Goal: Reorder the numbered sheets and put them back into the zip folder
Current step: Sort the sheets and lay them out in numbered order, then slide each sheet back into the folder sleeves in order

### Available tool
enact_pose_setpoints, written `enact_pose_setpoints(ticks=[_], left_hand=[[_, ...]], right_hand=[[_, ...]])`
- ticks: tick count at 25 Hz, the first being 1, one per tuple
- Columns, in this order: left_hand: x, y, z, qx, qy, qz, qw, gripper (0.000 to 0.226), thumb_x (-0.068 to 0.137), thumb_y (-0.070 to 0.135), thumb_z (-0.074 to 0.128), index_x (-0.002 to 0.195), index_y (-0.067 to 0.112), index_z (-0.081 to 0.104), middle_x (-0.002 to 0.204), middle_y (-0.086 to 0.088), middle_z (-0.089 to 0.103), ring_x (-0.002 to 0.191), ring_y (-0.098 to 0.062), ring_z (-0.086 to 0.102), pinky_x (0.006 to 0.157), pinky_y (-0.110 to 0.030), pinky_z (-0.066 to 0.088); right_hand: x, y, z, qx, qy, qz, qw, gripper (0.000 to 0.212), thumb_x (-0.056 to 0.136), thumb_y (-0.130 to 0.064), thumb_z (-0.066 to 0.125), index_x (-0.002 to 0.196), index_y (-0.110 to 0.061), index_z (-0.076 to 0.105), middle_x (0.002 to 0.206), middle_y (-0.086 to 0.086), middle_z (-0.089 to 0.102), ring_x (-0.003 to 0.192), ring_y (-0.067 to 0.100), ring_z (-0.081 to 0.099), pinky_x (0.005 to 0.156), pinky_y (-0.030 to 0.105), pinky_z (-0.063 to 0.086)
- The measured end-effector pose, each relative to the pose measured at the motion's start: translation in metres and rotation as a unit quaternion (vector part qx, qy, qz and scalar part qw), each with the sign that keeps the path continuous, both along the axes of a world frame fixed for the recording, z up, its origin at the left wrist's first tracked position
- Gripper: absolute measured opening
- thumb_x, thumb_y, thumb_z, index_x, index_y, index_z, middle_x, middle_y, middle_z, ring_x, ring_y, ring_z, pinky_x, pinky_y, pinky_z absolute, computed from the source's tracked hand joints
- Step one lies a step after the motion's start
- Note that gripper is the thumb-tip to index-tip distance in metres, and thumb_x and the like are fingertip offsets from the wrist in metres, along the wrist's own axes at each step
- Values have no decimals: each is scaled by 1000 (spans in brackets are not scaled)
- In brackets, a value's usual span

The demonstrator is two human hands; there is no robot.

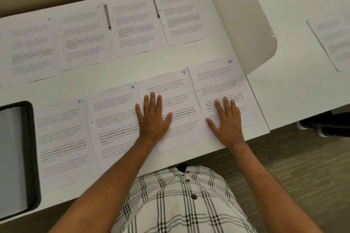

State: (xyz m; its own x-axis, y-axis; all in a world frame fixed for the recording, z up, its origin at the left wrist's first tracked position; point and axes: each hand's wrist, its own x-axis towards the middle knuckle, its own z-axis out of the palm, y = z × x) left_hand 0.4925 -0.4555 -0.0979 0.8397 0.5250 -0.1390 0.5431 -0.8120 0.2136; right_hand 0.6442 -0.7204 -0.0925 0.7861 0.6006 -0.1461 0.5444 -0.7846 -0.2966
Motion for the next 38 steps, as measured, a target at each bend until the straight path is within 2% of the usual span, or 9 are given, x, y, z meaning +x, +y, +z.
enact_pose_setpoints(ticks=[4, 10, 13, 21, 28, 32, 36, 38], left_hand=[[-4, 1, 3, -3, 3, -6, 1000, 85, 99, 68, 24, 164, 17, 7, 172, -7, -4, 158, -26, -5, 124, -61, 1], [-38, 15, 13, -28, -11, 12, 999, 84, 100, 66, 31, 164, 17, 7, 172, -5, -4, 158, -24, -5, 125, -59, 2], [-73, 33, 19, -26, -20, 38, 999, 83, 100, 65, 34, 164, 17, 9, 172, -4, -3, 158, -23, -5, 125, -57, 1], [-206, 104, 30, -27, -6, 110, 994, 82, 100, 66, 25, 164, 17, 8, 172, -4, -2, 158, -23, -3, 125, -57, 2], [-348, 200, 46, -17, -10, 133, 991, 82, 100, 66, 26, 164, 19, 7, 172, -4, -2, 158, -24, -2, 126, -56, 4], [-426, 263, 57, -7, 2, 156, 988, 80, 101, 65, 26, 164, 22, 2, 172, -2, -9, 158, -21, -8, 126, -55, 0], [-484, 309, 61, -3, 14, 208, 978, 82, 99, 68, 22, 164, 22, 1, 172, -1, -10, 158, -21, -8, 126, -53, -2], [-504, 324, 62, -4, 19, 231, 973, 83, 98, 69, 21, 164, 21, 4, 172, -3, -4, 158, -24, -3, 126, -54, 1]], right_hand=[[-6, 10, 4, 29, 0, -14, 999, 83, 102, -65, 41, 169, -27, 9, 177, 4, -3, 163, 25, -9, 131, 52, 3], [-39, 54, 13, 81, -4, -21, 996, 70, 106, -50, 49, 164, -17, 27, 175, 9, 16, 162, 28, 7, 130, 52, 16], [-66, 89, 18, 99, 0, 4, 995, 69, 105, -46, 53, 163, -17, 29, 174, 8, 19, 162, 28, 10, 131, 50, 15], [-166, 199, 25, 112, 7, 70, 991, 69, 105, -46, 55, 163, -18, 28, 174, 7, 18, 163, 27, 8, 131, 50, 13], [-302, 311, 30, 147, 7, 81, 986, 68, 105, -47, 55, 162, -20, 31, 174, 6, 21, 162, 27, 12, 130, 48, 11], [-374, 376, 38, 158, 30, 94, 983, 68, 106, -46, 55, 163, -19, 30, 174, 6, 20, 162, 25, 10, 130, 46, 11], [-421, 427, 45, 171, 49, 138, 974, 66, 106, -44, 55, 162, -17, 32, 173, 7, 20, 162, 25, 9, 131, 46, 11], [-437, 449, 49, 172, 58, 161, 970, 66, 106, -44, 55, 162, -16, 33, 173, 8, 22, 162, 26, 11, 131, 48, 13]])
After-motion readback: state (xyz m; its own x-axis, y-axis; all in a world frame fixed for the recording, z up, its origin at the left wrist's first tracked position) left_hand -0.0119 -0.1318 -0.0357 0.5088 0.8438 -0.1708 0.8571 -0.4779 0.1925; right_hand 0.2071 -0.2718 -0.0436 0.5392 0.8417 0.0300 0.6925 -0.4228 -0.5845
